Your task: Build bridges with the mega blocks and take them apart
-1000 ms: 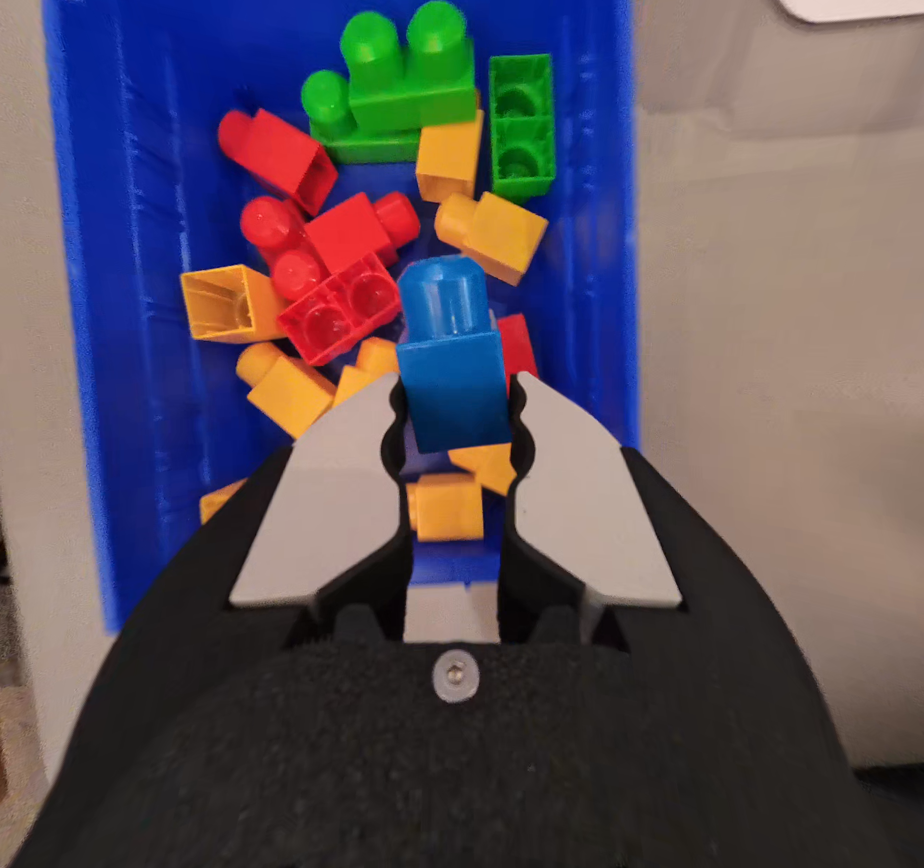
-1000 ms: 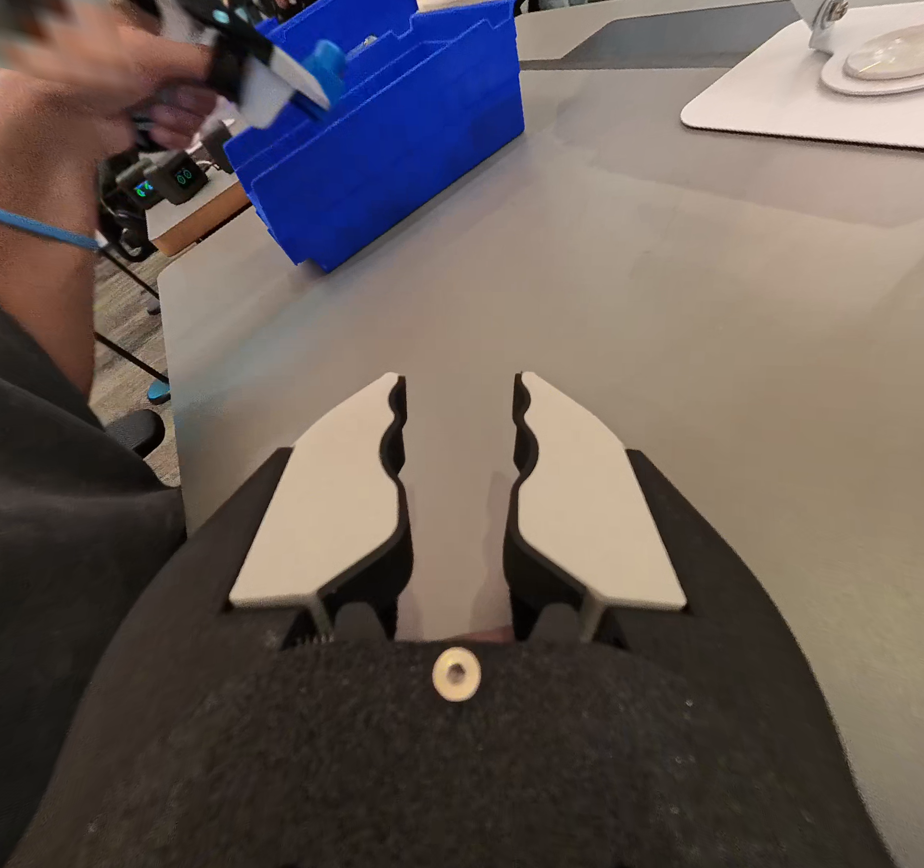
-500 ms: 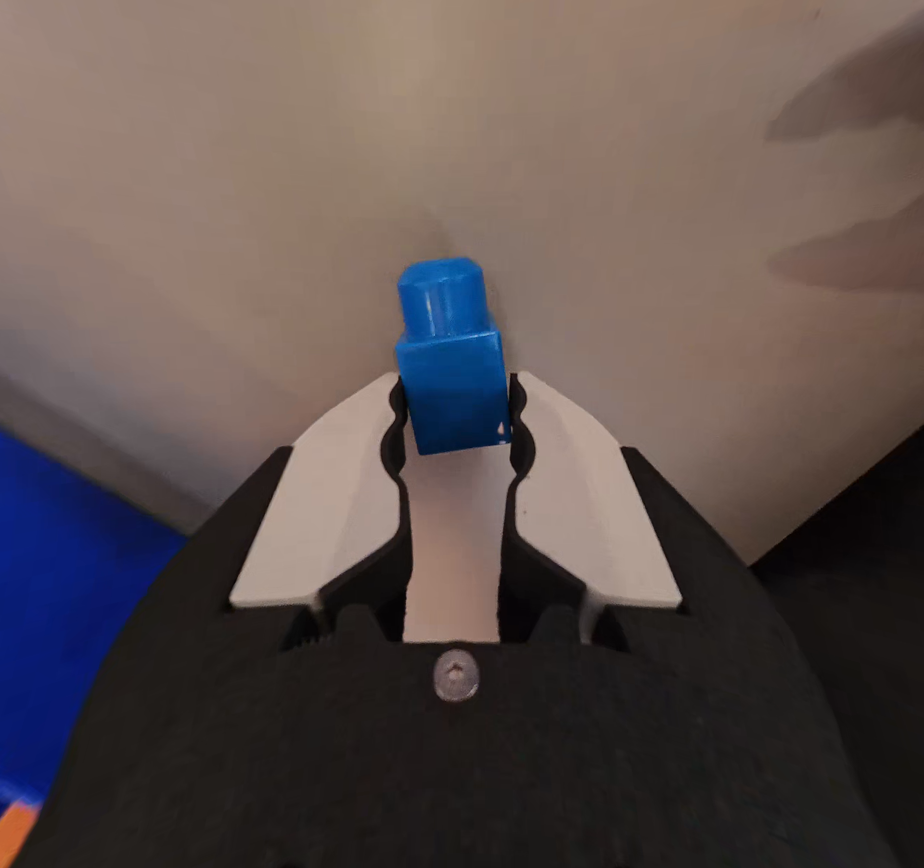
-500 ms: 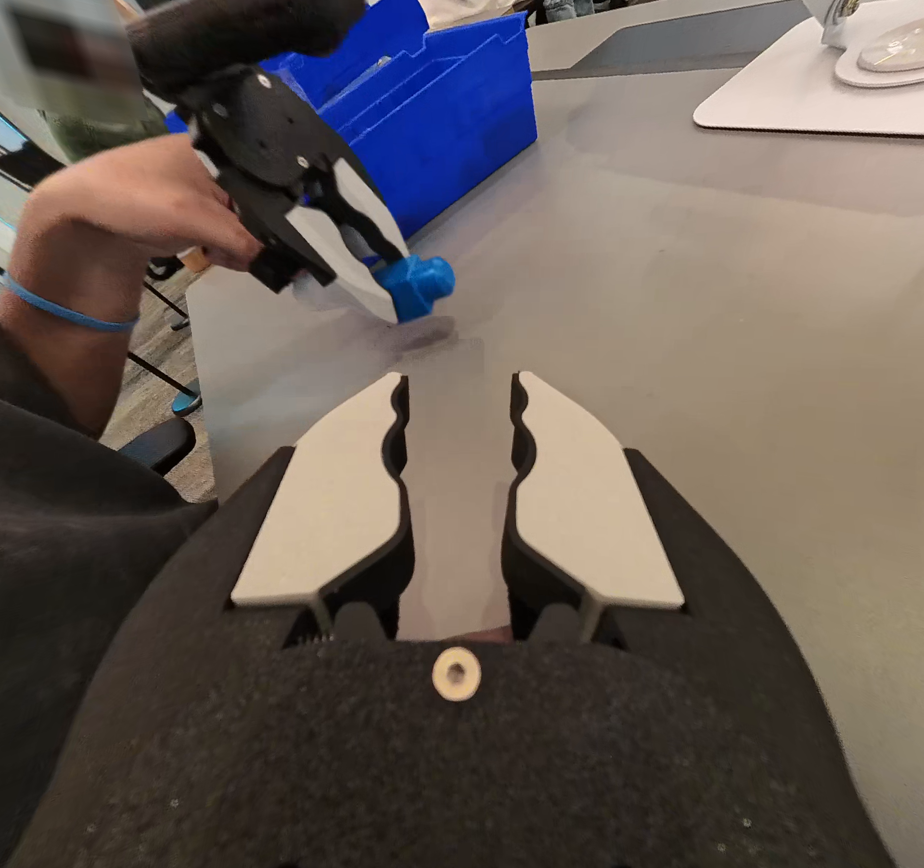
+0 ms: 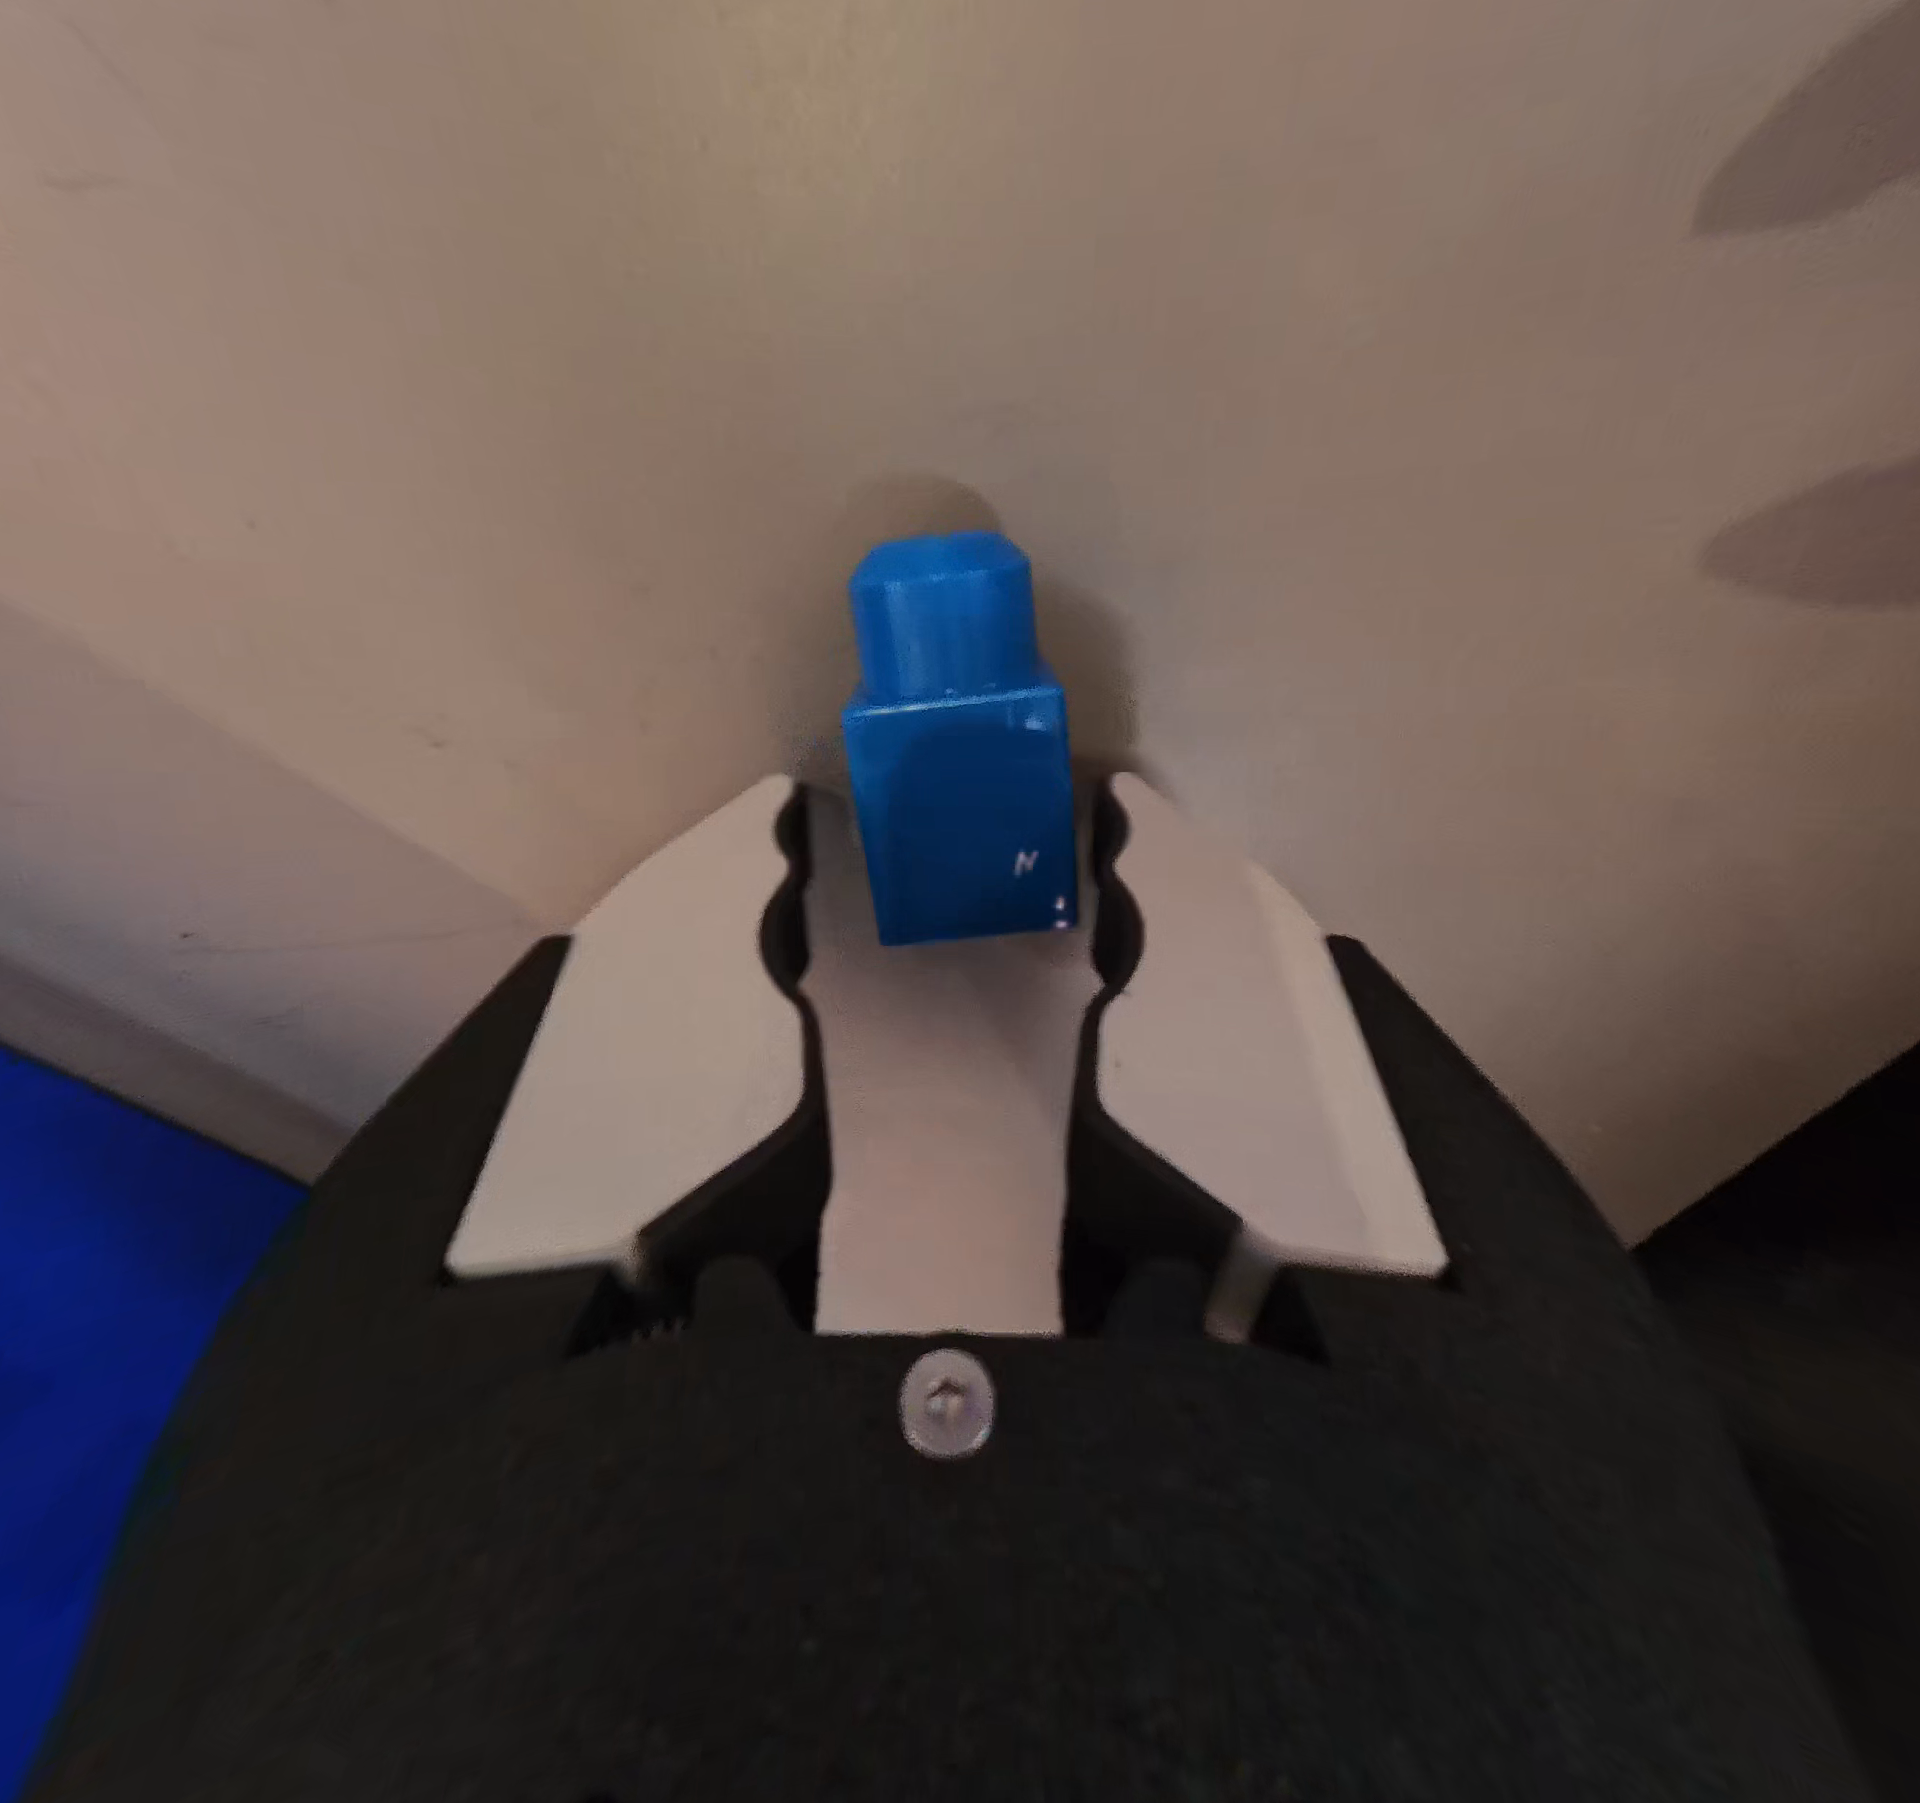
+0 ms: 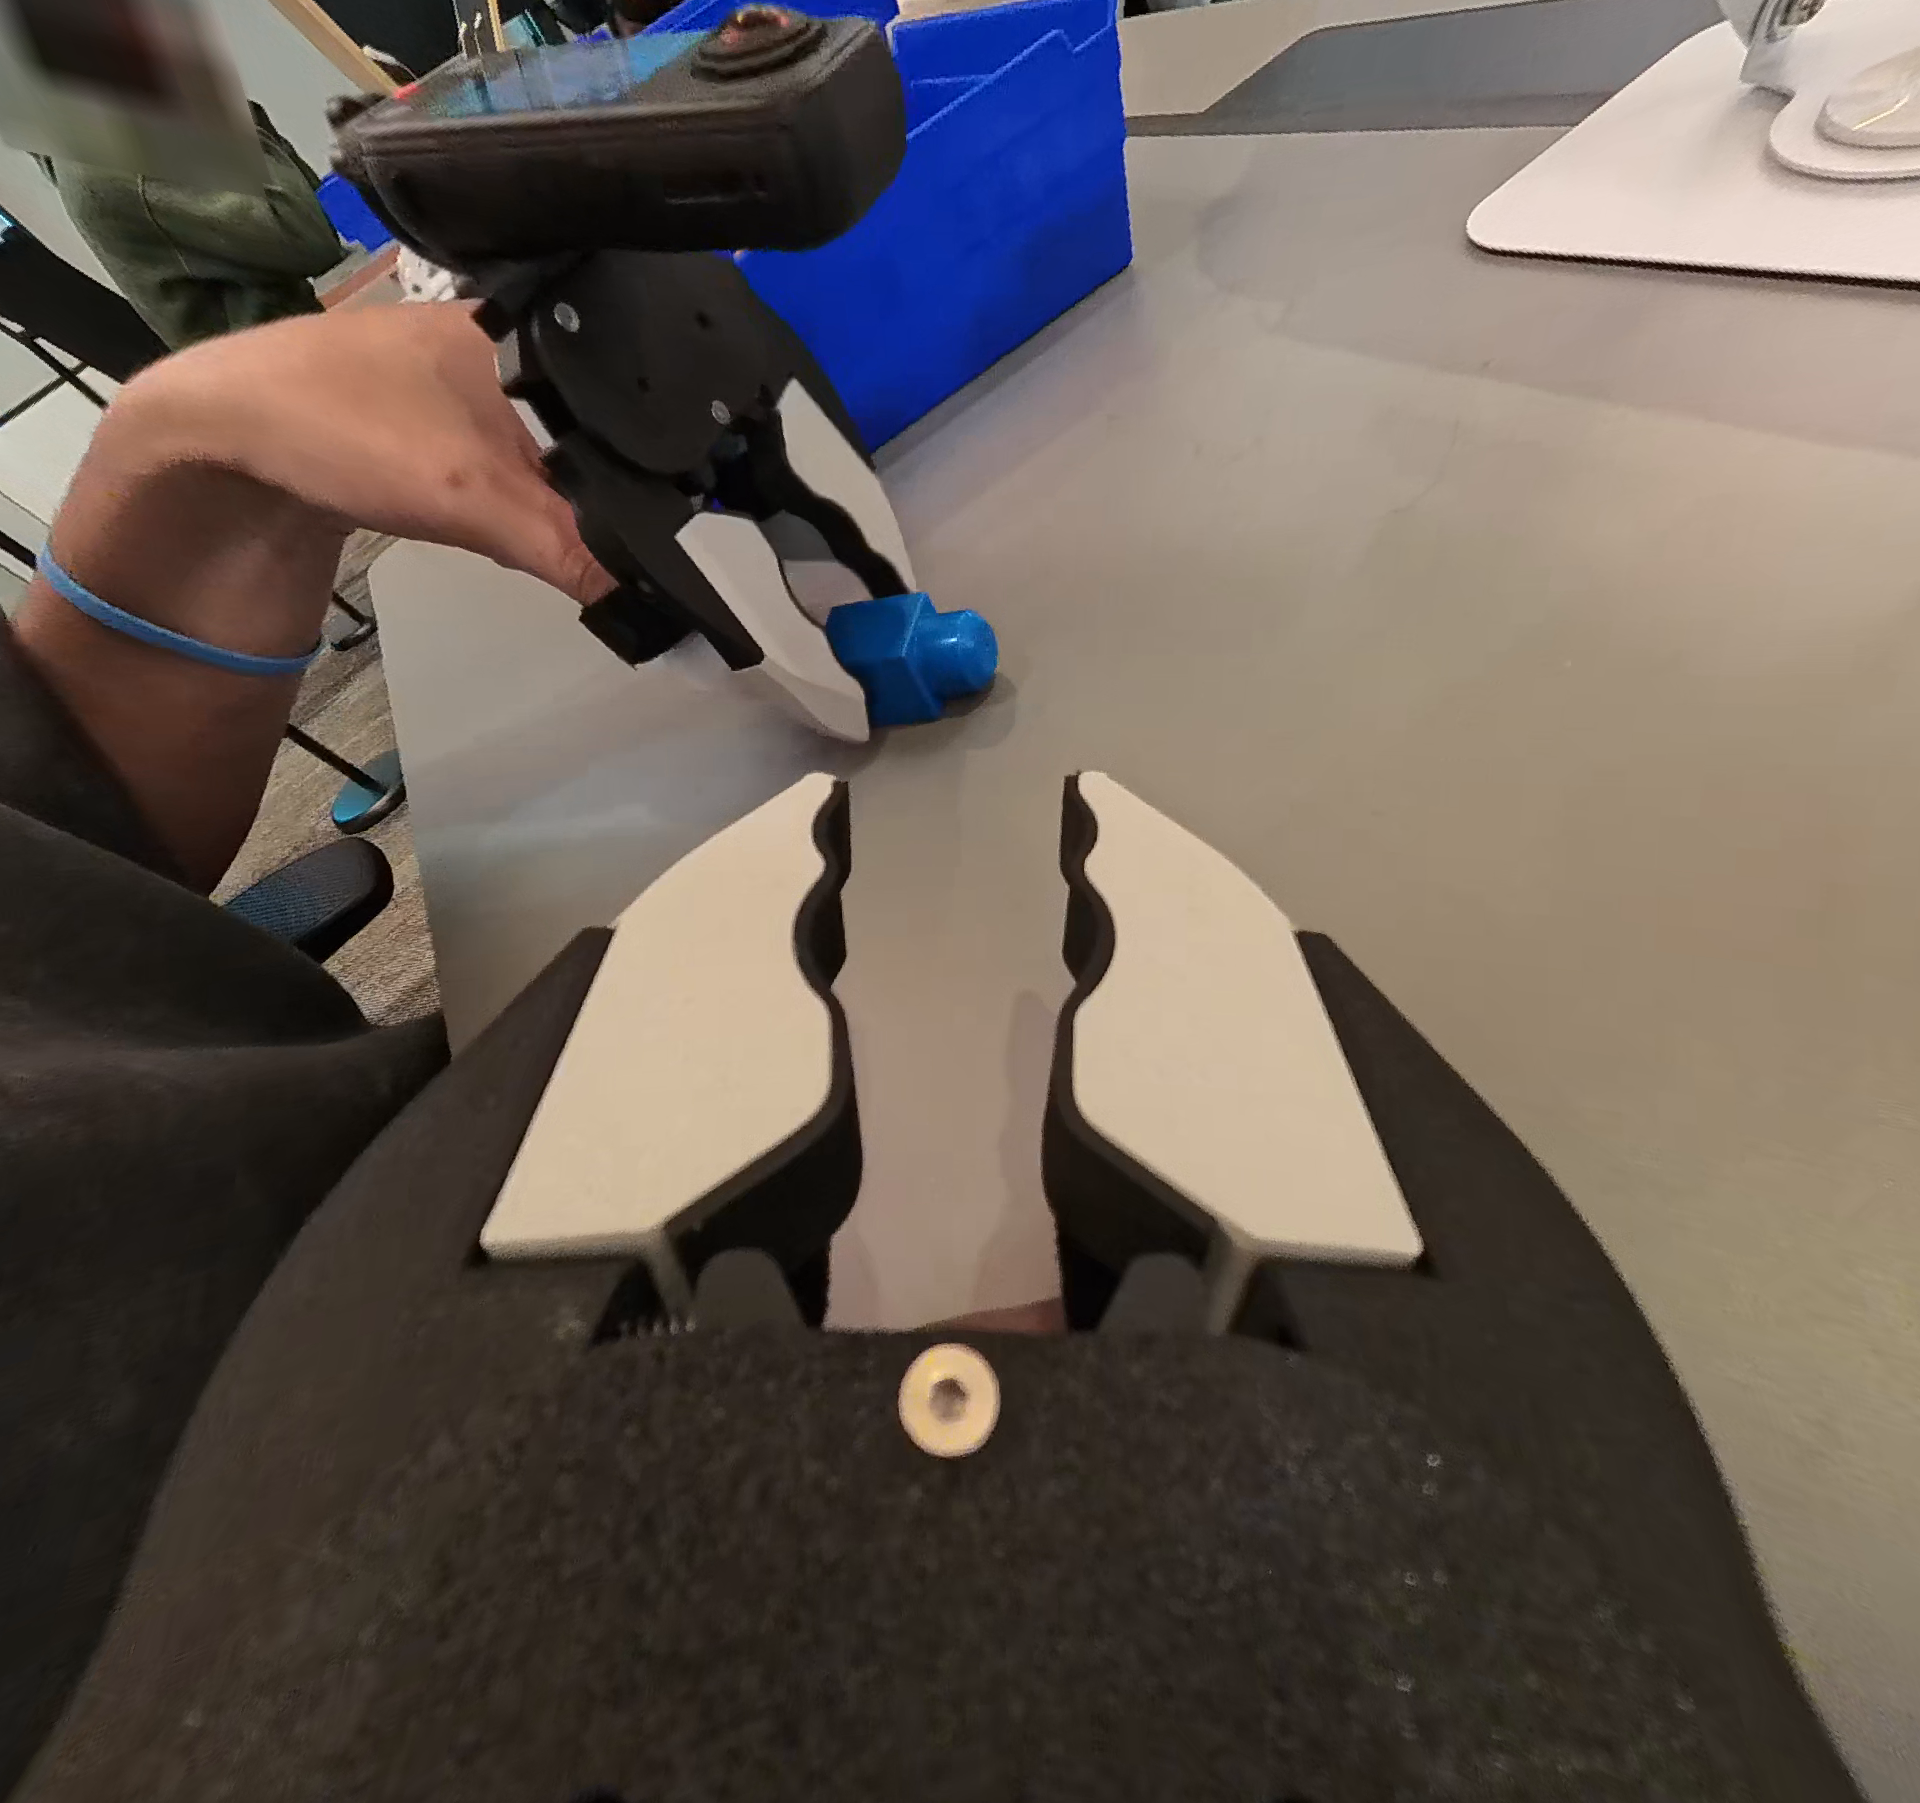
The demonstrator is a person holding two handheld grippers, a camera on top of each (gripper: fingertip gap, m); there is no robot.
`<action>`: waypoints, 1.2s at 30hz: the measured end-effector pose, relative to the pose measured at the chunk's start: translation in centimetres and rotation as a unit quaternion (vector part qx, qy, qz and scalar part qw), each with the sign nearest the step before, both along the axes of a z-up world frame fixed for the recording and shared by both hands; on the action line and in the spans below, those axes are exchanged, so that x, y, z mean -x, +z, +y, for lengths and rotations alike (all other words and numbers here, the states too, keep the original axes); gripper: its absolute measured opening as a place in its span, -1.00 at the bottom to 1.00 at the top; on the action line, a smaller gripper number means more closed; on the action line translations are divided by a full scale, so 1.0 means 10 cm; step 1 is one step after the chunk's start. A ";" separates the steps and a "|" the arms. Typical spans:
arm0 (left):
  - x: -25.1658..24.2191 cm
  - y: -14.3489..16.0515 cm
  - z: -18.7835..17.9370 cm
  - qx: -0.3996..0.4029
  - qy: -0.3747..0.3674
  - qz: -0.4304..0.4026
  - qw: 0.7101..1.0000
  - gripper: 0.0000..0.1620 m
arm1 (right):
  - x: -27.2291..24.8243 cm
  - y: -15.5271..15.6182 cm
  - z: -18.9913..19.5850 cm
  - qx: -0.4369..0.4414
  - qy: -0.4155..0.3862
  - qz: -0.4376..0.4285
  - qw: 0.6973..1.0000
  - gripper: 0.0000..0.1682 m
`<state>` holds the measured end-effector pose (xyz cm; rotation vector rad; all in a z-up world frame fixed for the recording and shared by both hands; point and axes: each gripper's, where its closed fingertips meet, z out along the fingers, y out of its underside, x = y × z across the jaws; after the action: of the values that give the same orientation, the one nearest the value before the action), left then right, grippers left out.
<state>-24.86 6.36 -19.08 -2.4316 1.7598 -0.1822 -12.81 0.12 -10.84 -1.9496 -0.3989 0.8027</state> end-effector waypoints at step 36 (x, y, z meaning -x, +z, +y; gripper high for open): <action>1.58 0.90 1.63 -0.177 0.205 -0.169 0.948 -0.09 | 0.14 -0.02 0.08 -0.001 -0.001 -0.028 1.000 -0.54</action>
<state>-40.64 22.70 -10.05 -2.2698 1.0188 -0.2018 -14.18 0.90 -11.09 -1.9735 -0.4316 0.7478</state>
